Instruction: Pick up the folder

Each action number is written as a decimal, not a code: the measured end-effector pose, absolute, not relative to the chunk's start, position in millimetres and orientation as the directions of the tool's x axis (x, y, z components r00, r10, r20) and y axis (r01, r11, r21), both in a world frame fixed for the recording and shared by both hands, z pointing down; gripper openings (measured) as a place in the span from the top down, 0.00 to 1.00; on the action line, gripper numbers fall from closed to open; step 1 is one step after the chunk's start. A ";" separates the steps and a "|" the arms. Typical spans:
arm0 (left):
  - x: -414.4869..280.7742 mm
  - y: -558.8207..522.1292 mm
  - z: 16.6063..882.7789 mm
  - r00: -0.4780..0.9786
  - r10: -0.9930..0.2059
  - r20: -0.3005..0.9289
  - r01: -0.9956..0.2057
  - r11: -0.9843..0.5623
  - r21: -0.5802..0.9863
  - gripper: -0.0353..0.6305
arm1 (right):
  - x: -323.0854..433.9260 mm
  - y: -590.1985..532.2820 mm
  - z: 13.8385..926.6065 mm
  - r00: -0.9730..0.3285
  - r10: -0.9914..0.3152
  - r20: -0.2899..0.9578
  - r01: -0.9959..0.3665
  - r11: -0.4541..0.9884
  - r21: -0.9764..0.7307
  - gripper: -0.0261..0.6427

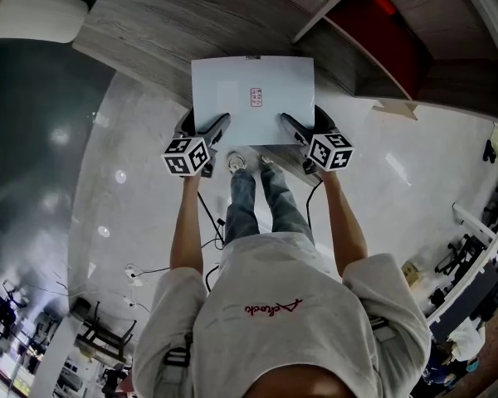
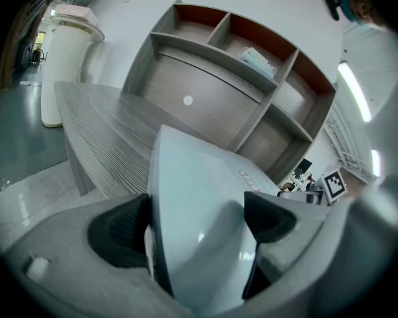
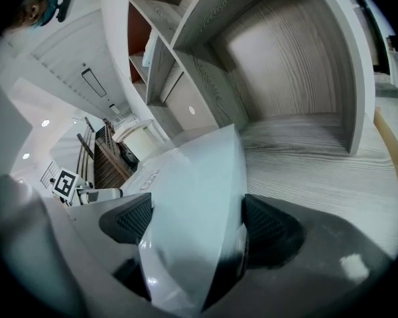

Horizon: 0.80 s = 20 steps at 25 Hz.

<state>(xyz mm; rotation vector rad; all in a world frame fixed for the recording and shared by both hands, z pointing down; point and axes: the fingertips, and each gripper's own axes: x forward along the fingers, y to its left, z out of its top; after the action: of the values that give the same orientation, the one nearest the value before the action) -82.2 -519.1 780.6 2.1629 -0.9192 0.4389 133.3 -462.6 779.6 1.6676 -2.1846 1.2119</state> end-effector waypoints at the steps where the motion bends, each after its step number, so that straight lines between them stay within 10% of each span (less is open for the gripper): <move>1: -81.7 -518.2 779.7 0.685 -0.479 0.548 -0.728 -0.472 0.498 0.26 | 133.9 -462.4 777.6 -0.374 -0.754 0.540 -0.860 0.065 -0.506 0.29; 20: -79.9 -498.8 725.9 0.677 -0.554 0.484 -0.735 -0.488 0.470 0.26 | 137.3 -448.9 723.4 -0.381 -0.803 0.458 -0.865 0.135 -0.483 0.29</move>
<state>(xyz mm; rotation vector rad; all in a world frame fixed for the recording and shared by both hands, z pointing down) -79.9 -498.8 725.9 2.2225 -0.9868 0.3519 137.3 -448.9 723.4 1.6959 -2.2986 1.0803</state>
